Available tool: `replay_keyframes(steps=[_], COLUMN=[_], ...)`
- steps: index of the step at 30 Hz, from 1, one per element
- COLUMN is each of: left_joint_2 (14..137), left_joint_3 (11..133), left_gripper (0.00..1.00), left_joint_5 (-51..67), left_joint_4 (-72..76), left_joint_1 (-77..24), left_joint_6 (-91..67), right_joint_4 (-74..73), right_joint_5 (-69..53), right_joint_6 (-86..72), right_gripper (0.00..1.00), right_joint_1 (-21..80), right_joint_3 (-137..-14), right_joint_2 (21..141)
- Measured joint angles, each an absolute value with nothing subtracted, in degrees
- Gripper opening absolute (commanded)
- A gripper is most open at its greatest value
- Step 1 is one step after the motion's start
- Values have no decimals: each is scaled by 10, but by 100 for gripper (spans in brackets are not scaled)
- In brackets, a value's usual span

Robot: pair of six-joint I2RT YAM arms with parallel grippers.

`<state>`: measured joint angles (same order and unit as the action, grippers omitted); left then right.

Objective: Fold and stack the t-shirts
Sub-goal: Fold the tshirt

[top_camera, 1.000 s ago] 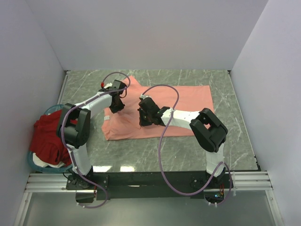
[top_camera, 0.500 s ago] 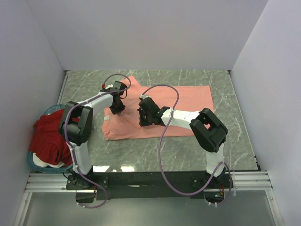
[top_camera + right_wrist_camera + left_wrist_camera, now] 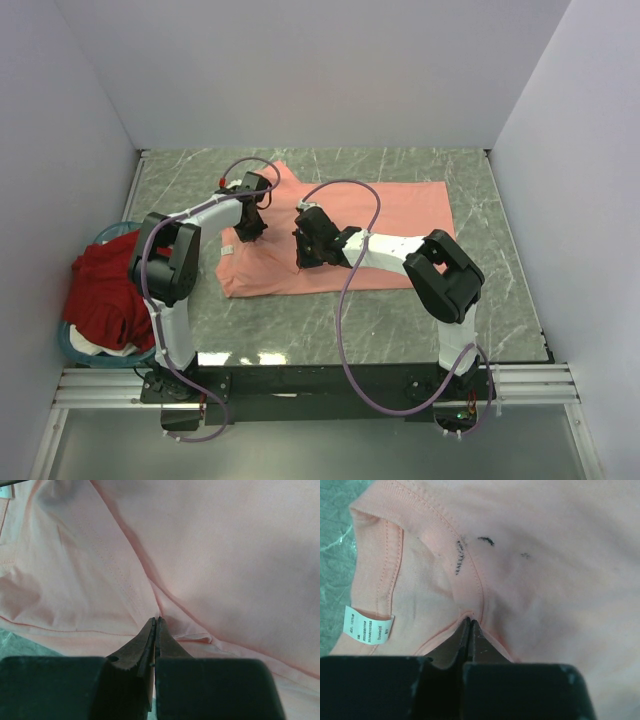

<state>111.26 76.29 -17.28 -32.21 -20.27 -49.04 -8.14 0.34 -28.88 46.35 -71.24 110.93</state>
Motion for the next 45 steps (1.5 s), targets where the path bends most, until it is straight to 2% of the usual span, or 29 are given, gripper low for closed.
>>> replay_keyframes(steps=[20,35,45], left_joint_2=[1039,1138,1159], left_joint_3=[767,914,936], left_gripper=[1,1,1], left_joint_5=[-163,-135,-129], left_joint_4=[-334,-354,-354], left_joint_1=[-203,-206,-217], left_joint_6=[-485,-459,-456], right_joint_4=[-97,-105,-103], right_joint_5=[1,10,34], right_joint_6=[-282,-274,-274], right_gripper=[0,0,0], right_joint_1=[451,410,410], right_joint_3=[-733,-744,-743], right_joint_2=[1109,1095,1086])
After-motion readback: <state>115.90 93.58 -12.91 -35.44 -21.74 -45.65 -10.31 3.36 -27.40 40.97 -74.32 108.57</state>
